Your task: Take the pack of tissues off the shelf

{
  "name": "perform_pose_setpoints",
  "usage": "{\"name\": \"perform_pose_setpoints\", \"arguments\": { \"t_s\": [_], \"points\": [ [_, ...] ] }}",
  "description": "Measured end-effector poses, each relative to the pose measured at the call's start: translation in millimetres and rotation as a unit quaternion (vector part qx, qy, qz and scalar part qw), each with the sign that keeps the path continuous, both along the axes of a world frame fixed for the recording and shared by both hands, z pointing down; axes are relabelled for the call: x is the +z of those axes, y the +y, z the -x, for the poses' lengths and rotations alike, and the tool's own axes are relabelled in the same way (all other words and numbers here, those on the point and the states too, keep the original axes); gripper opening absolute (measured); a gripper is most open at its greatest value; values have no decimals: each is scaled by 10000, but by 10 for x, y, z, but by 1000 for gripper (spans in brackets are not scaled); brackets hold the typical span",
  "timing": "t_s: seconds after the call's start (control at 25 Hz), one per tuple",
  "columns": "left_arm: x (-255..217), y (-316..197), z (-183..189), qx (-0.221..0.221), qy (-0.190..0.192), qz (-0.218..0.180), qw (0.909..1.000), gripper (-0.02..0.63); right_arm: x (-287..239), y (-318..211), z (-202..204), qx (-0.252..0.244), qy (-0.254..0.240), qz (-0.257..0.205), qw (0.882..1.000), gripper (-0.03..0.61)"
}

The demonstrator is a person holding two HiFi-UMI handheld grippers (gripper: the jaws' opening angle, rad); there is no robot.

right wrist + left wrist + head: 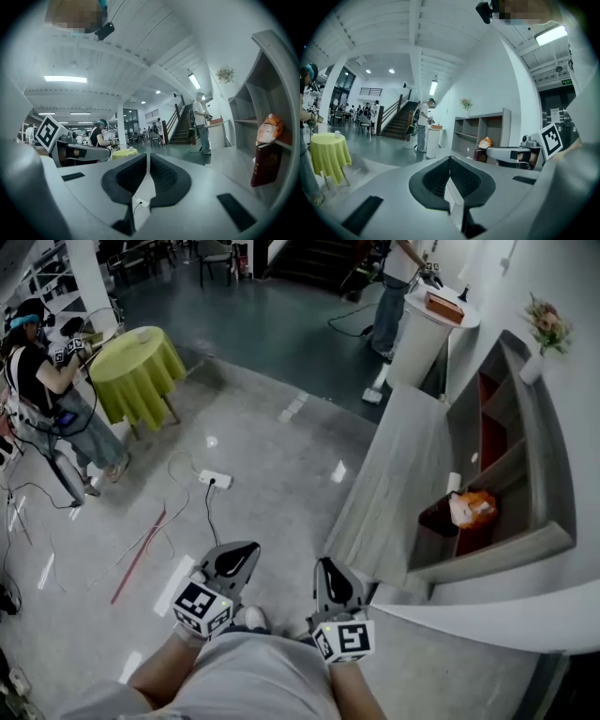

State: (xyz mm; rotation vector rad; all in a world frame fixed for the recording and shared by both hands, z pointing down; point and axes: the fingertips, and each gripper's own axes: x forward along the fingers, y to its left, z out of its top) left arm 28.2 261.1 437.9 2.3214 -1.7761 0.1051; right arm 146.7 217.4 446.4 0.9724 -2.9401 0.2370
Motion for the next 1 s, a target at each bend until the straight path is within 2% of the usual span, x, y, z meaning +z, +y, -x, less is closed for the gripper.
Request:
{"name": "perform_pose_setpoints", "arguments": {
  "t_s": [0.32, 0.52, 0.76, 1.0],
  "points": [
    [128, 44, 599, 99, 11, 26, 9999, 17, 174, 61, 578, 210, 114, -8, 9997, 32],
    [154, 9, 939, -90, 170, 21, 9998, 17, 216, -46, 798, 262, 262, 23, 9993, 32],
    [225, -304, 1317, -302, 144, 59, 9994, 18, 301, -548, 1050, 352, 228, 76, 9991, 32],
    [257, -967, 1707, -432, -14, 136, 9990, 18, 403, -1299, 1486, 224, 78, 205, 9995, 32]
  ]
}}
